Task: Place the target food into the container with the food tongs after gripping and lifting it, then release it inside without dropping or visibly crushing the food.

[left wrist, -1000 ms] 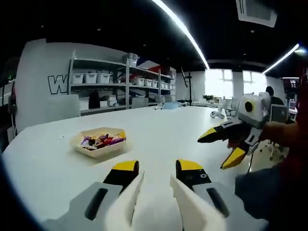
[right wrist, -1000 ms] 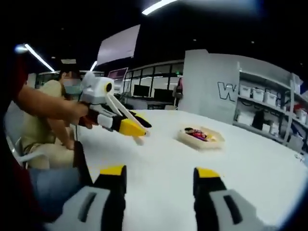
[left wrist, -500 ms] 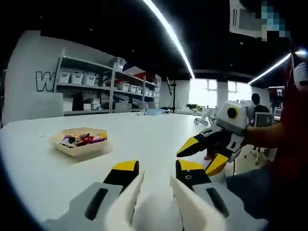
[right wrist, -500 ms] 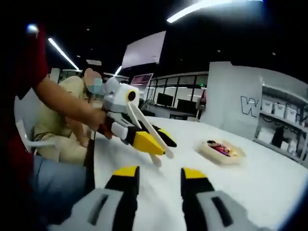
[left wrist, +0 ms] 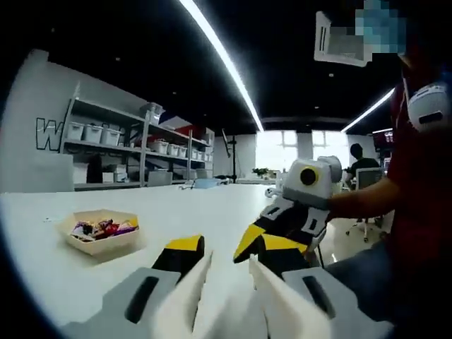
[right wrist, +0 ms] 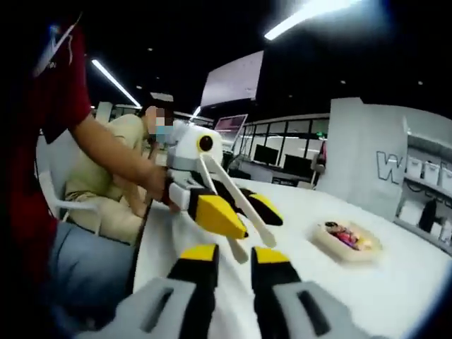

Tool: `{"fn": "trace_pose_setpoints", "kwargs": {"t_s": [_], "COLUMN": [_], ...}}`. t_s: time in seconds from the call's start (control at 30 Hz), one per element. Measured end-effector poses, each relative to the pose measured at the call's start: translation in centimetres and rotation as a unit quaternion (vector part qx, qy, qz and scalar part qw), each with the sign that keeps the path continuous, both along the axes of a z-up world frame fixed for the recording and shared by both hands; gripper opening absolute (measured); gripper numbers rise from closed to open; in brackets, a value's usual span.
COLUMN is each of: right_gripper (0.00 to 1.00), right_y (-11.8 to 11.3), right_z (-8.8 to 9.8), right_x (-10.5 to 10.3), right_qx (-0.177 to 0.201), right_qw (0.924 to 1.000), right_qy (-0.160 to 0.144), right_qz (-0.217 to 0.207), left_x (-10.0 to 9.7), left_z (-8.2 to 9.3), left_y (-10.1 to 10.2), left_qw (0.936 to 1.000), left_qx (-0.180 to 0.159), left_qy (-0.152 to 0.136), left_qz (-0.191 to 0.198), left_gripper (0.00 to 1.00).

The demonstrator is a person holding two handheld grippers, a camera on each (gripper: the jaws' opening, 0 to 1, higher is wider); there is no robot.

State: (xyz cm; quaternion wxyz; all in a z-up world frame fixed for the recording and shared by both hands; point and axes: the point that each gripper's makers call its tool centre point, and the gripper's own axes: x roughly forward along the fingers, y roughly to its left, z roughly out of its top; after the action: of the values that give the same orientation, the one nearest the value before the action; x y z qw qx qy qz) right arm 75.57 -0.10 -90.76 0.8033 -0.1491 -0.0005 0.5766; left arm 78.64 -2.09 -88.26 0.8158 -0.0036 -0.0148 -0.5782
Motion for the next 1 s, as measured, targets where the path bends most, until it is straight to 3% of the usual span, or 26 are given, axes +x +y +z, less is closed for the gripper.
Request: {"fn": "trace_pose_setpoints", "kwargs": {"t_s": [0.03, 0.1, 0.37, 0.53, 0.63, 0.67, 0.77, 1.0], "right_gripper": [0.07, 0.04, 0.02, 0.0, 0.0, 0.0, 0.0, 0.0], "right_y": [0.1, 0.1, 0.3, 0.3, 0.1, 0.2, 0.0, -0.9], "right_z": [0.1, 0.2, -0.6, -0.8, -1.6, -1.7, -1.5, -2.0], "right_x": [0.0, 0.1, 0.0, -0.2, -0.7, -0.7, -0.5, 0.1], "right_qx": [-0.004, -0.01, -0.035, -0.039, -0.068, -0.079, -0.059, -0.089], "right_qw": [1.0, 0.9999, 0.9985, 0.9979, 0.9958, 0.9948, 0.9957, 0.9944], "right_qy": [-0.006, -0.002, 0.025, 0.027, 0.027, 0.009, 0.047, 0.012], "right_qz": [0.005, 0.012, 0.034, 0.044, 0.055, 0.064, 0.053, 0.055], "left_x": [0.1, -0.1, -0.1, -0.3, -0.5, -0.2, 0.0, 0.0], "left_z": [-0.2, -0.5, -0.3, -0.3, -1.1, -1.2, -0.9, -0.8], "left_y": [0.0, -0.3, -0.6, -1.0, -1.1, -1.1, -0.8, -0.2], "left_qw": [1.0, 0.9988, 0.9987, 0.998, 0.9972, 0.9972, 0.997, 0.9973], "left_qx": [0.001, -0.009, -0.004, -0.001, 0.028, 0.028, 0.017, 0.038], "left_qy": [0.004, 0.041, 0.018, 0.025, 0.036, 0.046, 0.054, 0.036], "left_qz": [-0.009, -0.025, -0.048, -0.058, -0.06, -0.052, -0.053, -0.051], "left_gripper": [0.28, 0.28, 0.28, 0.29, 0.32, 0.34, 0.34, 0.34]}}
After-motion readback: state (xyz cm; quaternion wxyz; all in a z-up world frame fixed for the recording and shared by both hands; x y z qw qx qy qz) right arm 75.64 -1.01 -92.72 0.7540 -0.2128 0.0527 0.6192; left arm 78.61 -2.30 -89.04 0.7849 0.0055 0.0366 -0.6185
